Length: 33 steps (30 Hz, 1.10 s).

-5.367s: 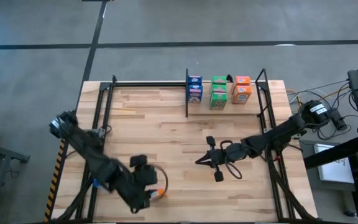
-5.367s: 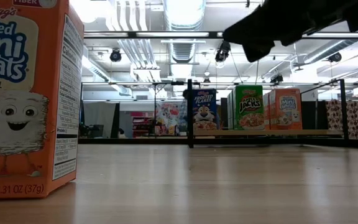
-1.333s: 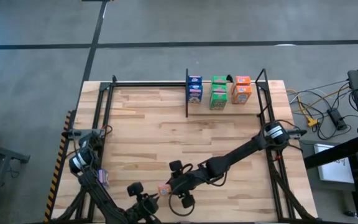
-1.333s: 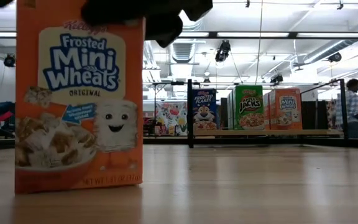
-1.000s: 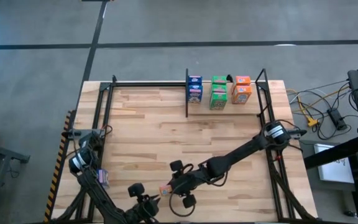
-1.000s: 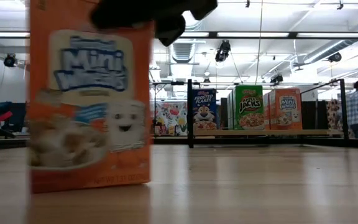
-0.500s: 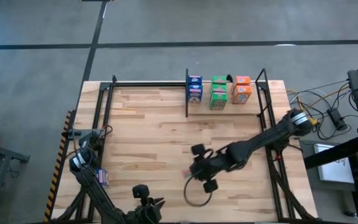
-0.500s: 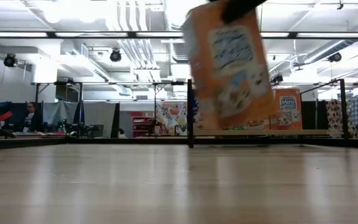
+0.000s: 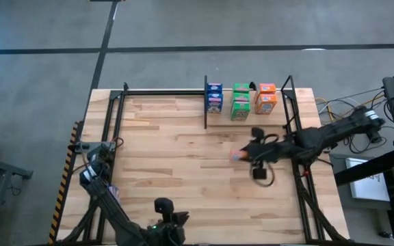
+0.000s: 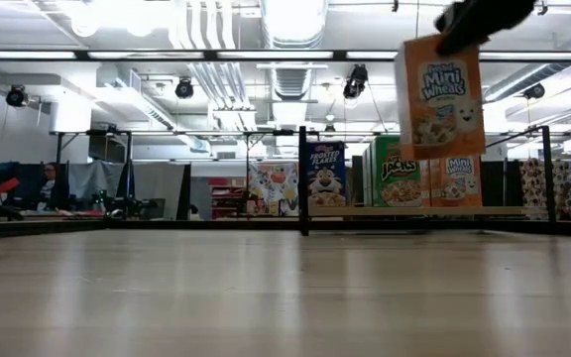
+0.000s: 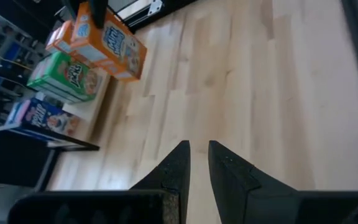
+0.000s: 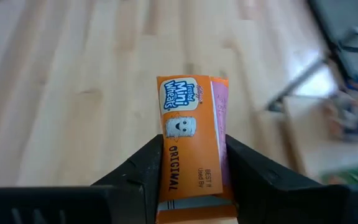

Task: Stack cereal on shelf
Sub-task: Put the orange cereal box on the shelf aligned with the other orange cereal box on the shelf

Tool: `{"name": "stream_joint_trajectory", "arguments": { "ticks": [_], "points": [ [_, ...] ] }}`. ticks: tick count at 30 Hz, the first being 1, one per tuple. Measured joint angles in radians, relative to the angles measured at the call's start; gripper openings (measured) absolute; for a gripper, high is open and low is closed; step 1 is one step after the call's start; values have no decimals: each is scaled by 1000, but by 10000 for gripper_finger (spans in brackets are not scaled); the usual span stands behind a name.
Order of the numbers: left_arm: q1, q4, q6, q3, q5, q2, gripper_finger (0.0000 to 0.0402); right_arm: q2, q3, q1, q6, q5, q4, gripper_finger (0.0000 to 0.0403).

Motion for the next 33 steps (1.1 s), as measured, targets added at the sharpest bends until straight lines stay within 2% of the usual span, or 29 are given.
{"name": "stream_joint_trajectory", "arguments": {
  "ticks": [7, 13, 17, 25, 33],
  "points": [
    [39, -51, 28, -7, 0, -3, 41, -264, -128, -111, 14, 91, -81, 134],
    [64, -121, 51, 8, -20, -13, 41, -377, -134, -209, 55, 171, -246, 134],
    [80, -153, 87, 16, -50, -27, 41, -388, -134, -264, 54, 190, -306, 133],
    [118, -186, 170, 16, -76, -69, 41, -365, -134, -365, -5, 209, -299, 132],
    [134, -207, 184, -53, -126, -152, 41, -306, -135, -479, -32, 207, -293, 132]
  ]
}}
